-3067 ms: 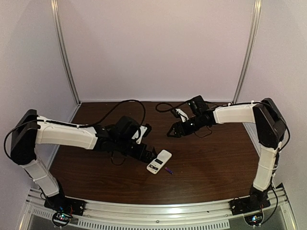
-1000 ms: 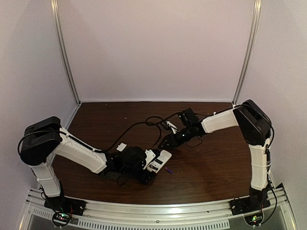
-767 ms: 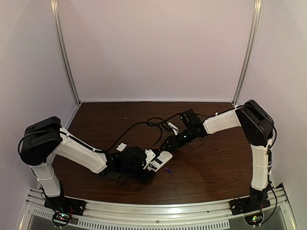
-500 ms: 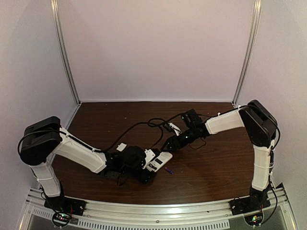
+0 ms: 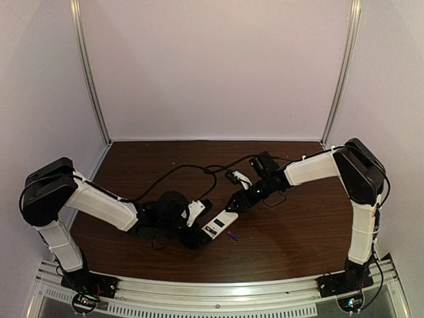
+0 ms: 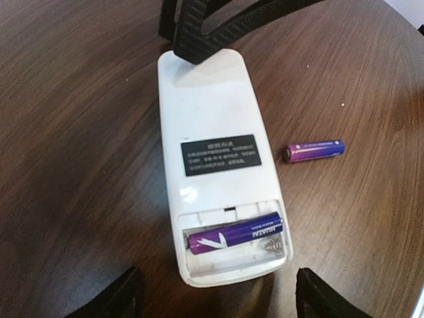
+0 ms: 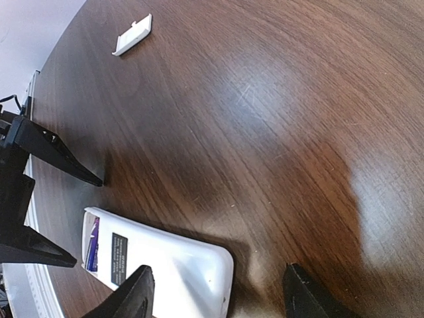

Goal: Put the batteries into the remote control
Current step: Press the battery in the battery compartment.

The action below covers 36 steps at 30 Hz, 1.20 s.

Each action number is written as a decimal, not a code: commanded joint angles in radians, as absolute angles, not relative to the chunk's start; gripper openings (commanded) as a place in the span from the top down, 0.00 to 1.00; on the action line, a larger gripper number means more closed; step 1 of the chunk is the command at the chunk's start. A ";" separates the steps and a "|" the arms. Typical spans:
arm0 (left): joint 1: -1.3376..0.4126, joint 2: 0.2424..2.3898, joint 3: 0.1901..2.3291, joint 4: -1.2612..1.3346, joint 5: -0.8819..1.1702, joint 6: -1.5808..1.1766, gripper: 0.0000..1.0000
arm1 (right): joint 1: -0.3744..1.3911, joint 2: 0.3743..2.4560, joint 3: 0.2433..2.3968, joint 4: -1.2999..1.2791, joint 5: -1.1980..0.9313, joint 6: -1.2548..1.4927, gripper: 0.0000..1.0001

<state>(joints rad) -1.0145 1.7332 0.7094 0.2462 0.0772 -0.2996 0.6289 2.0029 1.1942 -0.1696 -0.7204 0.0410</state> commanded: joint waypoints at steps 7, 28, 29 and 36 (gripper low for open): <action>-0.957 1.754 0.776 0.260 0.190 -0.358 0.20 | 0.659 2.003 1.189 -0.265 -0.640 -0.001 0.34; -0.958 1.822 0.840 0.232 0.214 -0.327 0.28 | 0.683 2.027 1.204 -0.307 -0.578 -0.045 0.35; -0.957 1.824 0.841 0.233 0.216 -0.327 0.29 | 0.684 2.026 1.204 -0.308 -0.577 -0.045 0.35; -0.958 1.843 0.853 0.222 0.215 -0.331 0.34 | 0.686 2.028 1.206 -0.312 -0.571 -0.049 0.36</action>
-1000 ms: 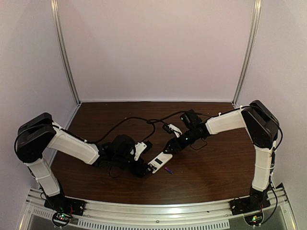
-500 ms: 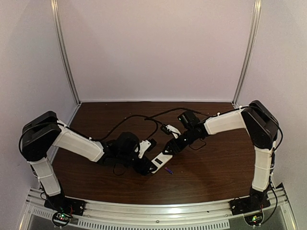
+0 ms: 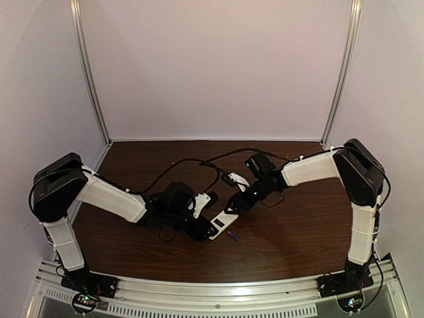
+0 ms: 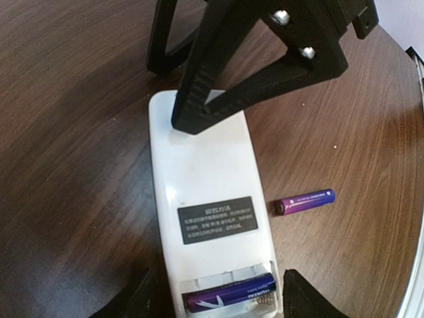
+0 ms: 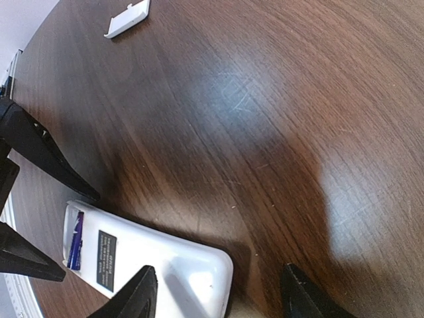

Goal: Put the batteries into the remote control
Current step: Press the battery in the battery compartment.

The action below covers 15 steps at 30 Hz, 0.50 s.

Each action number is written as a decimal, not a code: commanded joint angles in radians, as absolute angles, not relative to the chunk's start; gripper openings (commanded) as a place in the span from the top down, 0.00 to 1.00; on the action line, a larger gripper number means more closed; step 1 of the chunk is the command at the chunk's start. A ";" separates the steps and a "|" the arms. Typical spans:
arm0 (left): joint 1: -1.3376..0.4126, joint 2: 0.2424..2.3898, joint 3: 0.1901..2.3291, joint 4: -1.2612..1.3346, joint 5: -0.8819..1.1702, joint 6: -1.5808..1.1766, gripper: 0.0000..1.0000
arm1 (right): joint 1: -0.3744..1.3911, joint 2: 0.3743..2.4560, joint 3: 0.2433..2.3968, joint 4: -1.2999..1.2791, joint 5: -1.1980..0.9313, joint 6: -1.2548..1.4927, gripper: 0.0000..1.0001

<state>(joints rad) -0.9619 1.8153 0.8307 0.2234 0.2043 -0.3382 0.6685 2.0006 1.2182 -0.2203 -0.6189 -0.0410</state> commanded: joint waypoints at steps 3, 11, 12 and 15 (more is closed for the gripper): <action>-0.957 1.848 0.855 0.221 0.212 -0.333 0.36 | 0.686 2.028 1.208 -0.313 -0.572 -0.049 0.36; -0.956 1.863 0.859 0.217 0.208 -0.336 0.45 | 0.686 2.028 1.211 -0.316 -0.570 -0.052 0.36; -0.957 1.866 0.859 0.216 0.210 -0.337 0.47 | 0.686 2.028 1.211 -0.316 -0.571 -0.052 0.36; -0.957 1.875 0.859 0.219 0.216 -0.338 0.52 | 0.686 2.029 1.213 -0.318 -0.569 -0.053 0.36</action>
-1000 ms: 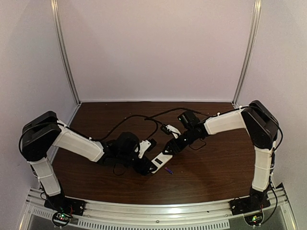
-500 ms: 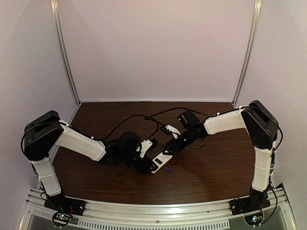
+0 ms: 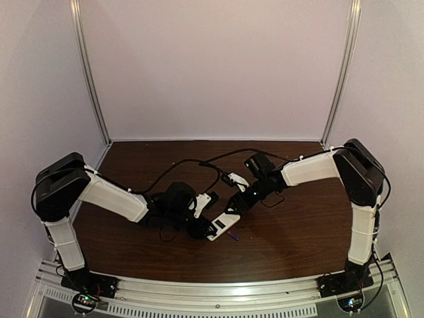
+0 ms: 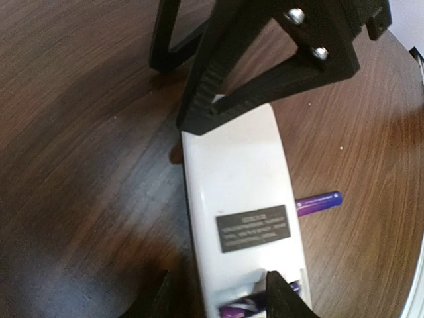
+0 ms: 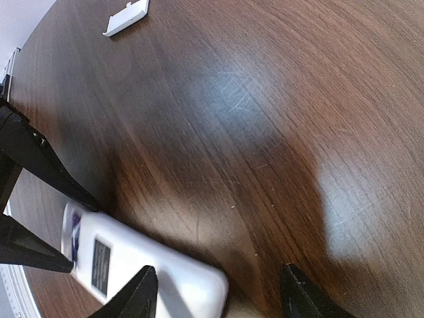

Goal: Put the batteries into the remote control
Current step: Press the battery in the battery compartment.

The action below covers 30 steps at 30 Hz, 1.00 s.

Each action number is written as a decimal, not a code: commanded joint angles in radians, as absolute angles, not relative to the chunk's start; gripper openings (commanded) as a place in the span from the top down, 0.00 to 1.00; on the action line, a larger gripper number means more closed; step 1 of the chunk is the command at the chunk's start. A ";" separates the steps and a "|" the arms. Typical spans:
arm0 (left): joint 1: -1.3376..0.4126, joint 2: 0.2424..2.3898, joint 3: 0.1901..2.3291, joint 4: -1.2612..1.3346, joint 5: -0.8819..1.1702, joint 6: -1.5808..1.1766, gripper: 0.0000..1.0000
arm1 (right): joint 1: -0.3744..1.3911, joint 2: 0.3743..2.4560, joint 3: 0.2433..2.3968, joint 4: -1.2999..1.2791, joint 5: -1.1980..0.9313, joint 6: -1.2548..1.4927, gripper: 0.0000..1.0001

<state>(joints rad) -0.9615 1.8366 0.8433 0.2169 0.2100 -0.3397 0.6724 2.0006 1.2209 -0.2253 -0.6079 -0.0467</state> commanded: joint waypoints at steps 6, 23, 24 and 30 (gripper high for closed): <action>-0.957 1.900 0.856 0.218 0.220 -0.337 0.57 | 0.686 2.029 1.213 -0.321 -0.567 -0.057 0.36; -0.920 1.749 0.919 0.140 0.192 -0.305 0.27 | 0.604 1.911 1.192 -0.244 -0.571 0.053 0.30; -0.920 1.736 0.917 0.133 0.189 -0.301 0.26 | 0.595 1.889 1.186 -0.237 -0.570 0.068 0.30; -0.912 1.686 0.885 0.070 0.178 -0.255 0.29 | 0.584 1.754 1.124 -0.239 -0.555 0.093 0.30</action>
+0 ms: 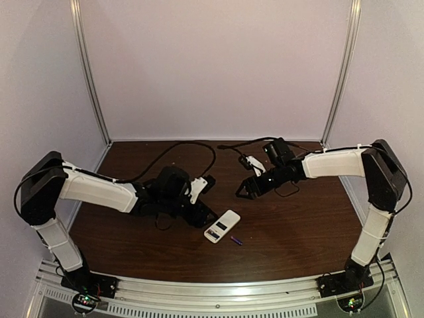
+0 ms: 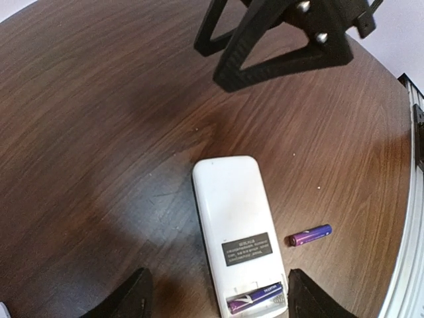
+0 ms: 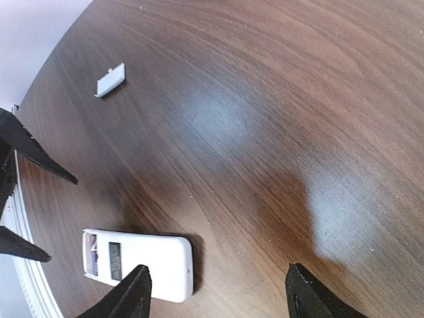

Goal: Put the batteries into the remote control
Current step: Press the battery in the battery compartment.

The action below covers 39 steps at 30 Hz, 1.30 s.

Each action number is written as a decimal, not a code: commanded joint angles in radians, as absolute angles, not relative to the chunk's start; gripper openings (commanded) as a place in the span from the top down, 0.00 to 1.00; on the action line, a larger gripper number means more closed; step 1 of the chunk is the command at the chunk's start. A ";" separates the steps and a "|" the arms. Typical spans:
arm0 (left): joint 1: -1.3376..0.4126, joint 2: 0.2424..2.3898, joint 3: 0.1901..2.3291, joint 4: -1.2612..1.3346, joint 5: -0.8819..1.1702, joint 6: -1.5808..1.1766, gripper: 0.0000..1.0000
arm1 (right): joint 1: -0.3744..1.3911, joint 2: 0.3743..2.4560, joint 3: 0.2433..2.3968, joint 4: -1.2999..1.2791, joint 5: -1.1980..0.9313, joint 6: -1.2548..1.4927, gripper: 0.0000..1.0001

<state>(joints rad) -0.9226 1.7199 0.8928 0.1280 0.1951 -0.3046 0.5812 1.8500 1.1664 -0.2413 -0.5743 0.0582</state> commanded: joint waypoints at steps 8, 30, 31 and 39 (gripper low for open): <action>-0.918 1.601 0.862 -0.054 0.114 -0.110 0.27 | 0.597 1.781 1.092 -0.262 -0.617 0.133 0.33; -0.946 1.330 0.531 0.277 0.095 0.060 0.33 | 0.747 1.795 1.192 -0.423 -0.359 0.137 0.11; -0.959 1.319 0.530 0.273 0.083 0.108 0.33 | 0.729 1.801 1.190 -0.410 -0.386 0.146 0.13; -1.049 1.508 0.765 0.014 0.059 0.477 0.53 | 0.681 1.894 1.234 -0.410 -0.542 0.113 0.22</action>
<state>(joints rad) -1.0267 1.3952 0.6209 0.1432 0.0830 0.2295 0.6758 1.8523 1.2003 -0.4076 -0.4606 0.1303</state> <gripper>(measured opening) 0.516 0.791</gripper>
